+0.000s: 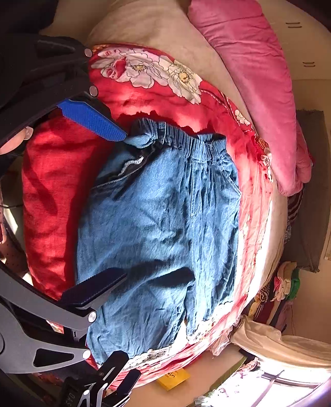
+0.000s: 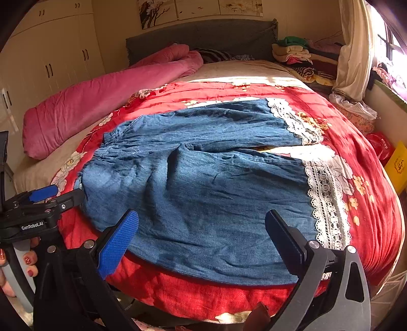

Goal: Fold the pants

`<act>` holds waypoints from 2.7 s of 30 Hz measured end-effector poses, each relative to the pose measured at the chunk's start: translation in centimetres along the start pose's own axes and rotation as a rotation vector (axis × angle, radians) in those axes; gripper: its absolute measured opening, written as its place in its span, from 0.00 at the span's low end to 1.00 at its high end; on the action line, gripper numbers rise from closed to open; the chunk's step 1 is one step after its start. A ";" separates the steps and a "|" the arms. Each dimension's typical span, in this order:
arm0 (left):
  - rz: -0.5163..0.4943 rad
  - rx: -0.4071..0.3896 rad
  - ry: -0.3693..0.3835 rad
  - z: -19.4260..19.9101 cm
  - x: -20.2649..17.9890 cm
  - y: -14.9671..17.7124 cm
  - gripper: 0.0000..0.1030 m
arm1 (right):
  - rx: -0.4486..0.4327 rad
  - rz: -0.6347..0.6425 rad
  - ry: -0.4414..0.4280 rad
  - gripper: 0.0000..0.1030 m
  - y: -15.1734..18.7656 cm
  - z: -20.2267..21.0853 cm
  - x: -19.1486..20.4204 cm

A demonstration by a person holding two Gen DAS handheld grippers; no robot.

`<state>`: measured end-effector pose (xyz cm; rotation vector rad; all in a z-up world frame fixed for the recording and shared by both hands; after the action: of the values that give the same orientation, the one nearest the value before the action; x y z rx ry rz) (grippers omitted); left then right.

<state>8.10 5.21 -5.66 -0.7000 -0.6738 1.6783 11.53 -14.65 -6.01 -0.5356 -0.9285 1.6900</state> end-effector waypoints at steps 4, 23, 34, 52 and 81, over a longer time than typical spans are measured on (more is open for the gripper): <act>0.008 0.002 -0.027 -1.5 1.7 -1.5 0.91 | 0.013 0.044 -0.021 0.96 -2.0 -2.1 1.0; 0.080 0.045 -0.135 -13.3 10.5 -10.6 0.91 | 0.024 0.216 -0.023 0.96 -11.7 -14.1 4.8; 0.096 0.092 -0.019 -20.2 10.7 -11.9 0.80 | 0.086 0.310 -0.026 0.96 -13.6 -22.4 6.8; 0.087 -0.050 0.189 -17.2 9.9 -14.6 0.22 | 0.197 0.523 -0.093 0.96 -14.3 -31.3 9.6; -0.157 -0.143 0.196 -7.4 3.8 -12.7 0.20 | 0.095 0.476 -0.447 0.09 -13.5 -16.8 9.2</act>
<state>21.04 11.99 -1.46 -0.8782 -0.6948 1.4066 29.05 0.75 -4.31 -0.3314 -1.0839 2.3356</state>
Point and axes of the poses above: each gripper's, at about its wrist camera, not at the fingertips, and z roughly against the way its jaws point, x to its left, y to its underside, the point moved 7 cm from there along -z, roughly the way its jaws point, and after that the axes turned 9 degrees about -x, right-handed, at the moved point
